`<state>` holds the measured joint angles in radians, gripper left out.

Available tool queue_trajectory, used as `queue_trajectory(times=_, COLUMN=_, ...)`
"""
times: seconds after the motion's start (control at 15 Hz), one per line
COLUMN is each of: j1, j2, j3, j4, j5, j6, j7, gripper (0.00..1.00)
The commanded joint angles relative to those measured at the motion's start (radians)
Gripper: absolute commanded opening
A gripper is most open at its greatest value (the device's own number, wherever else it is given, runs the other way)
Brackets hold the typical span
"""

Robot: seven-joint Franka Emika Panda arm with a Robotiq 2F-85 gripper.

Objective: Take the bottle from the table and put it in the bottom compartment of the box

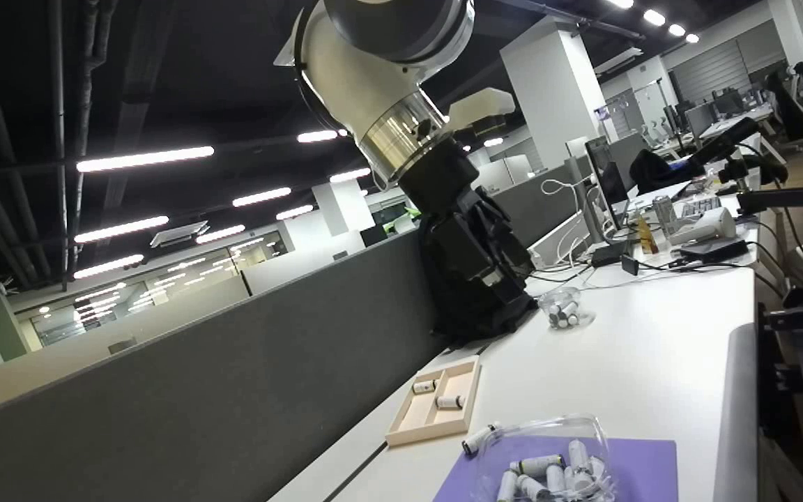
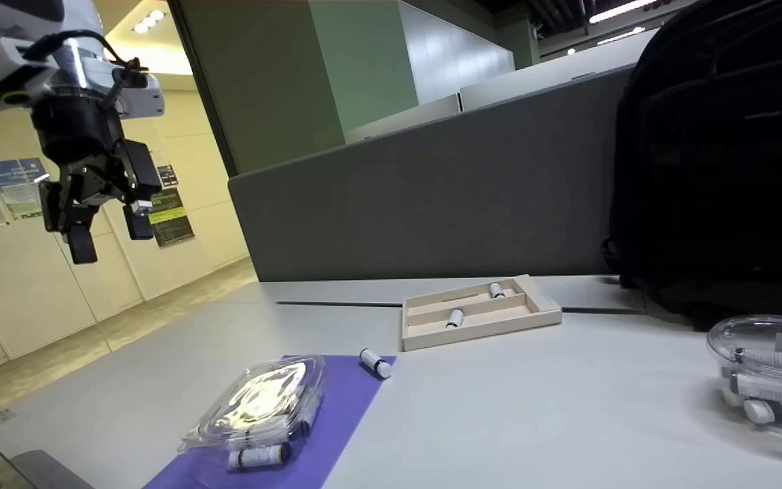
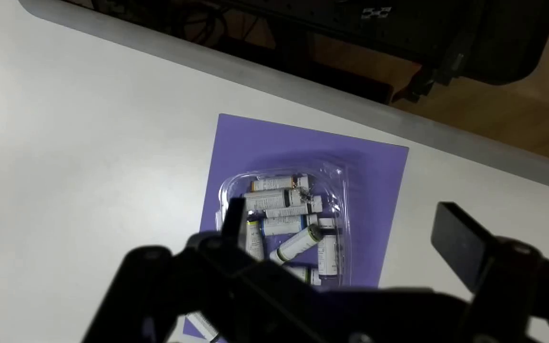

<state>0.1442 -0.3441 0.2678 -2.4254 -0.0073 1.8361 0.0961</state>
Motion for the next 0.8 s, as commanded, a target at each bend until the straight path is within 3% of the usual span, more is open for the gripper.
queue_trajectory(times=0.0, j1=0.020, j2=0.002, j3=-0.019, j4=0.002, j5=-0.006, j6=-0.003, j7=0.006, gripper=1.00)
queue_trajectory(times=0.33, j1=0.001, j2=0.012, j3=-0.031, j4=0.009, j5=-0.025, j6=0.037, j7=0.024, gripper=1.00)
queue_trajectory(times=0.73, j1=-0.063, j2=0.121, j3=-0.103, j4=0.056, j5=-0.133, j6=0.367, j7=-0.010, gripper=1.00)
